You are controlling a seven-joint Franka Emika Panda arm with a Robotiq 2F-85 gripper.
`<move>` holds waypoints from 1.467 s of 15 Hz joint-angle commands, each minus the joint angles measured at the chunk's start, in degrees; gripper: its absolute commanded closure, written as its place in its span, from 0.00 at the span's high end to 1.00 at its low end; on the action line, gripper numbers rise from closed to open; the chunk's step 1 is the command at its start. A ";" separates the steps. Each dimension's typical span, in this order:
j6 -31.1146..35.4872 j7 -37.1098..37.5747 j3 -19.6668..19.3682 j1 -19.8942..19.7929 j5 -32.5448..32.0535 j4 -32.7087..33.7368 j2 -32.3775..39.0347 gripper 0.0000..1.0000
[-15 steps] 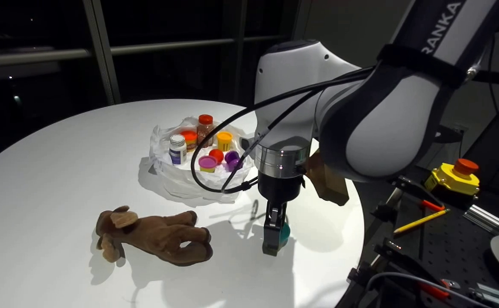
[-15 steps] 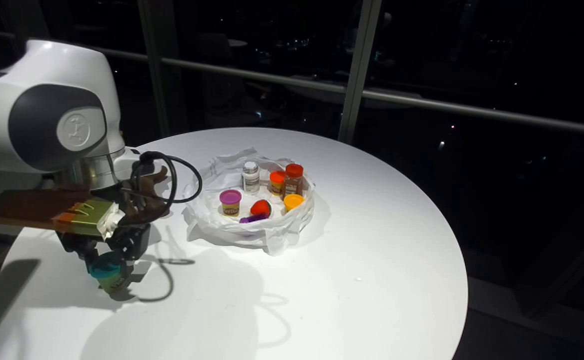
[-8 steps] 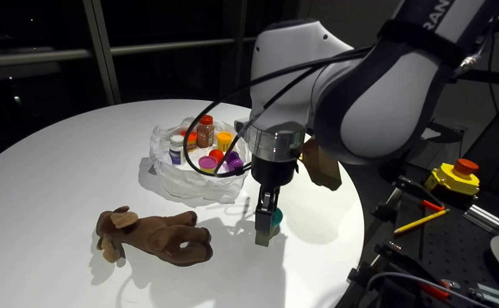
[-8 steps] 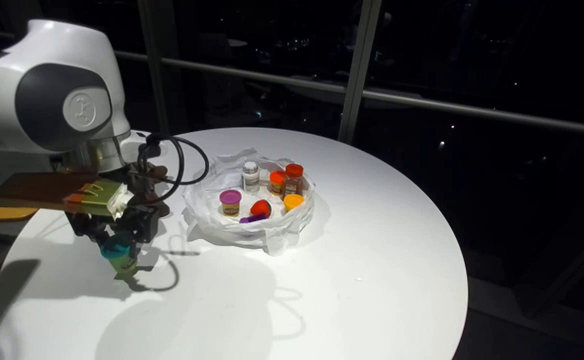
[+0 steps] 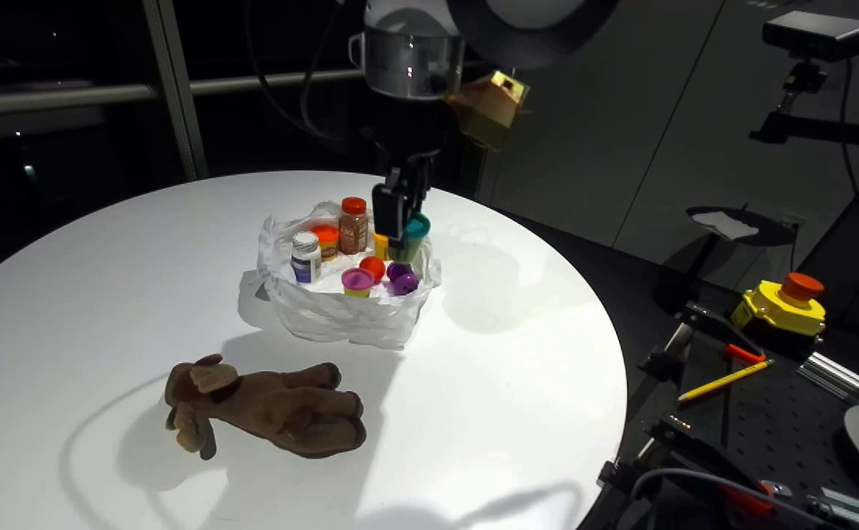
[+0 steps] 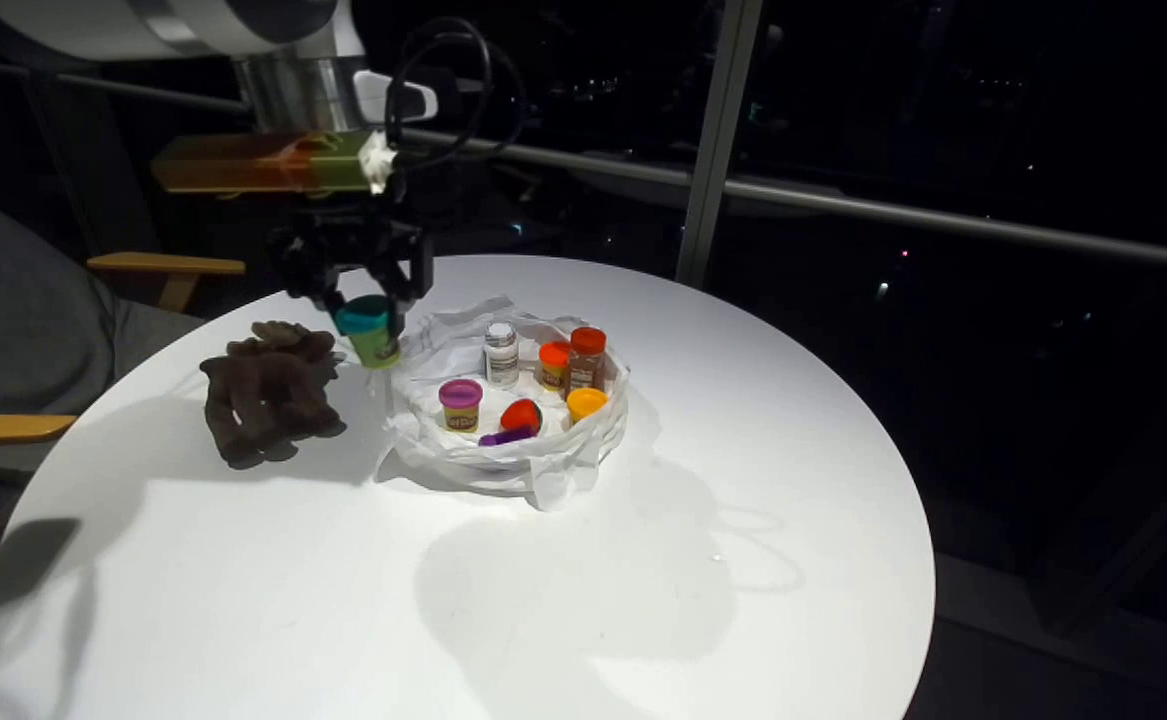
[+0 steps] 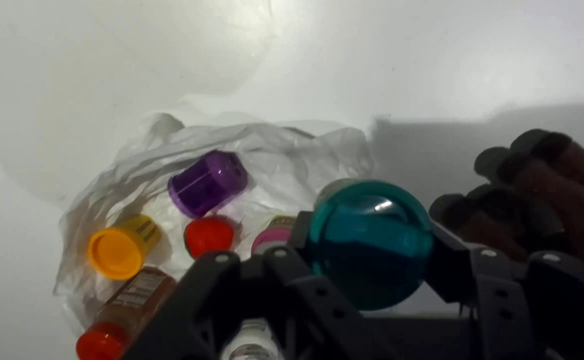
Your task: Put the objects and the bottles in the plastic bag
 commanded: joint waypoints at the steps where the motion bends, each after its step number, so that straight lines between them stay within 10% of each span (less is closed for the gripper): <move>1: -2.04 -1.40 -0.37 -2.05 -2.89 13.88 8.46 0.24; 20: -3.77 -8.41 0.02 -7.27 0.72 47.56 40.28 0.24; 21: -3.55 -8.83 0.41 -7.51 0.96 47.35 40.18 0.28; 22: -3.56 -9.02 0.37 -7.43 0.92 47.07 39.86 0.74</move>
